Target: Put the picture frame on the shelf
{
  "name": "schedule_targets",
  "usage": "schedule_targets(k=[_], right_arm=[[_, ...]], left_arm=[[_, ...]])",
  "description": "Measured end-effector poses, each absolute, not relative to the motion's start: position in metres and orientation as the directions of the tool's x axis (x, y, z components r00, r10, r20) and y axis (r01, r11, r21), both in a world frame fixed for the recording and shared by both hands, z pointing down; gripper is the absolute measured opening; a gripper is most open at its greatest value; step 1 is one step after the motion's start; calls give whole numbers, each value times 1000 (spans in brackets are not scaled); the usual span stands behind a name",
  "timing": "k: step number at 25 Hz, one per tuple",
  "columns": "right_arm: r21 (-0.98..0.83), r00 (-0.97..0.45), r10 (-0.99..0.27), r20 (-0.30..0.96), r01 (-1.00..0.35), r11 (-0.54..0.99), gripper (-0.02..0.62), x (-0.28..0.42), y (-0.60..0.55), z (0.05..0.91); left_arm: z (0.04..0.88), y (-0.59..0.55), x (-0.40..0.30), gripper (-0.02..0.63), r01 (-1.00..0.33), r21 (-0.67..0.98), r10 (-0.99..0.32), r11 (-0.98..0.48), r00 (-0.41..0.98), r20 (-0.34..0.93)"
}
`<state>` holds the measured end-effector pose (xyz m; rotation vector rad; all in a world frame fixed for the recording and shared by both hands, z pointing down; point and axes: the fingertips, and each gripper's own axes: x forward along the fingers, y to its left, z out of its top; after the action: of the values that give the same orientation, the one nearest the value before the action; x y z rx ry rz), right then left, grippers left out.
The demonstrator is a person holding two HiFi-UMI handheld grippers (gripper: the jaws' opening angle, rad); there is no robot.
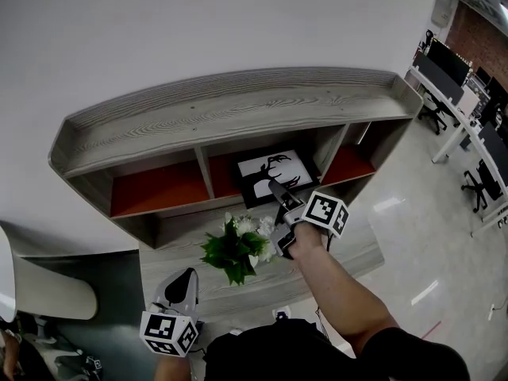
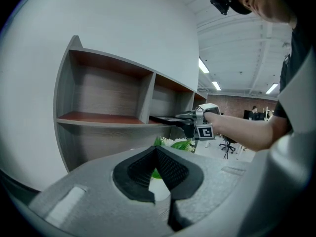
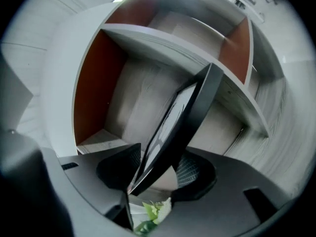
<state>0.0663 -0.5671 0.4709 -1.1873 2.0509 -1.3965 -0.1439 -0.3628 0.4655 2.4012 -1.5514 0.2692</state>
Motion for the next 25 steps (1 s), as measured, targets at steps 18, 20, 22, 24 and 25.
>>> schedule_targets(k=[18, 20, 22, 24, 25], right_arm=[[-984, -615, -788, 21, -153, 93, 122, 79, -533, 487], [-991, -593, -805, -14, -97, 89, 92, 82, -533, 488], [-994, -573, -819, -35, -63, 87, 89, 86, -535, 489], [-994, -570, -821, -39, -63, 91, 92, 87, -537, 489], [-993, -573, -819, -38, -68, 94, 87, 86, -538, 488]], left_arm=[[466, -360, -137, 9, -898, 137, -850, -418, 440, 289], [466, -360, -134, 9, -896, 136, -847, -423, 444, 291], [465, -360, -132, 9, -894, 134, -846, -427, 447, 291], [464, -359, -131, 9, -894, 132, -845, -429, 448, 291], [464, -358, -131, 9, -894, 131, -845, -428, 447, 292]])
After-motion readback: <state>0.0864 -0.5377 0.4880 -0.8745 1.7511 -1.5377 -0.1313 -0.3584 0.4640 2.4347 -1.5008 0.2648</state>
